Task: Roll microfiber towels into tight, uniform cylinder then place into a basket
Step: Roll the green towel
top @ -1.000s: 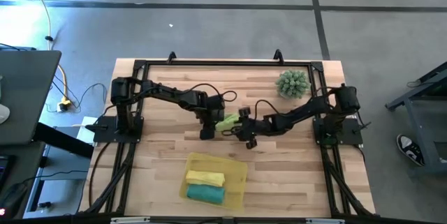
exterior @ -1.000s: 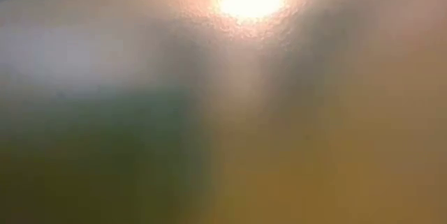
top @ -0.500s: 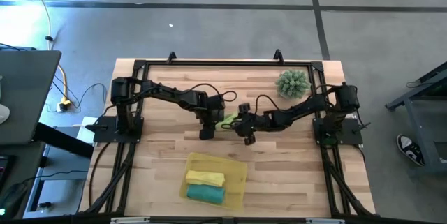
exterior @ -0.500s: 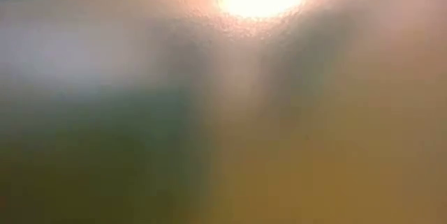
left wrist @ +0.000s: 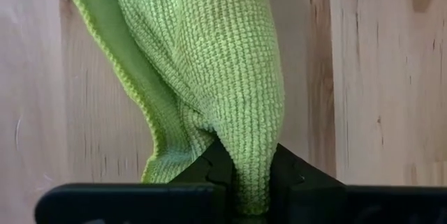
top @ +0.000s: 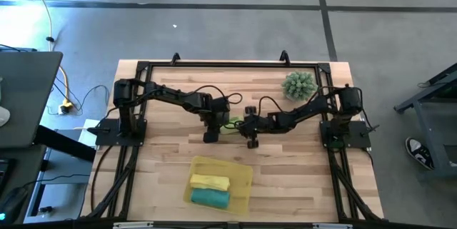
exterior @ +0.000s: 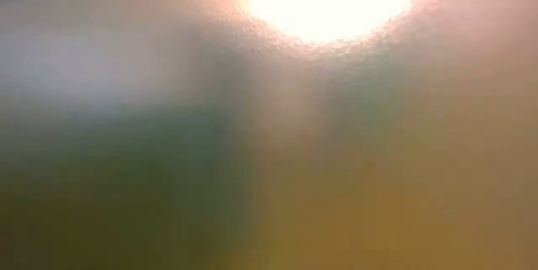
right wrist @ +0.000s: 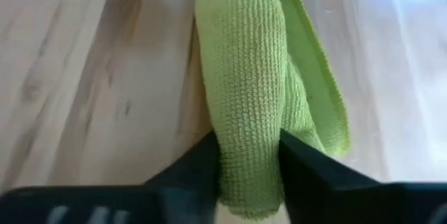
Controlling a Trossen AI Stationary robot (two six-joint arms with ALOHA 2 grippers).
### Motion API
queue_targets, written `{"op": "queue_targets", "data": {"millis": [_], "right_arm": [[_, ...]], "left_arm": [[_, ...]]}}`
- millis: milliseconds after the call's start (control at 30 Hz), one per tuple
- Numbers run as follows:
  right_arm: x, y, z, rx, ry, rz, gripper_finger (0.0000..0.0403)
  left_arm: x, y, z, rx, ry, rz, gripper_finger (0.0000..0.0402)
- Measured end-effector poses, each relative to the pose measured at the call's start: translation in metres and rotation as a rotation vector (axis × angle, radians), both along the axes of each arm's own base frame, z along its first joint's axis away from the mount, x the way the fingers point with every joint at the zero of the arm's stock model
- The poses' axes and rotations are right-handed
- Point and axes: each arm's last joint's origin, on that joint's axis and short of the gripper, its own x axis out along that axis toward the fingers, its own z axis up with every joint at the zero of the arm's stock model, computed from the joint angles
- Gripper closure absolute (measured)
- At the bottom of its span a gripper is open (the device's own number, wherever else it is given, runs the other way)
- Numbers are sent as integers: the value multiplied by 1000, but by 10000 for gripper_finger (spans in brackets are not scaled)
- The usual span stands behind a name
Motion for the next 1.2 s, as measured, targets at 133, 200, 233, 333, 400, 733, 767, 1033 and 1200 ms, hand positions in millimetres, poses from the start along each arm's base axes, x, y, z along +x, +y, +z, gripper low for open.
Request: {"op": "queue_targets", "data": {"millis": [133, 200, 233, 333, 400, 733, 767, 1033, 1200], "right_arm": [[-1, 0, -2, 91, 10, -10, 352], [-1, -1, -2, 163, 9, -15, 386], [-1, -2, -2, 203, 5, -22, 391], [-1, -7, -2, 369, -2, -60, 384], [-1, -14, -2, 479, -2, -87, 388], [-3, -39, -1, 789, -11, -186, 399], [-3, -41, -1, 812, -10, -202, 399], [-7, -45, -2, 1004, 48, -271, 399], [-8, -46, -2, 1014, 50, -285, 400]], "left_arm": [[0, 0, 0, 20, -9, -50, 372], [0, 0, 0, 22, -10, -56, 371], [0, 0, 0, 21, -7, -56, 371], [-2, 0, 2, 25, 10, -38, 371], [-4, 0, 3, 43, 40, -10, 371], [-9, -7, 15, 164, 92, 54, 297], [-10, -9, 15, 195, 114, 54, 286], [-22, -23, 19, 391, 274, 77, 234], [-23, -34, 42, 426, 229, 94, 230]]}}
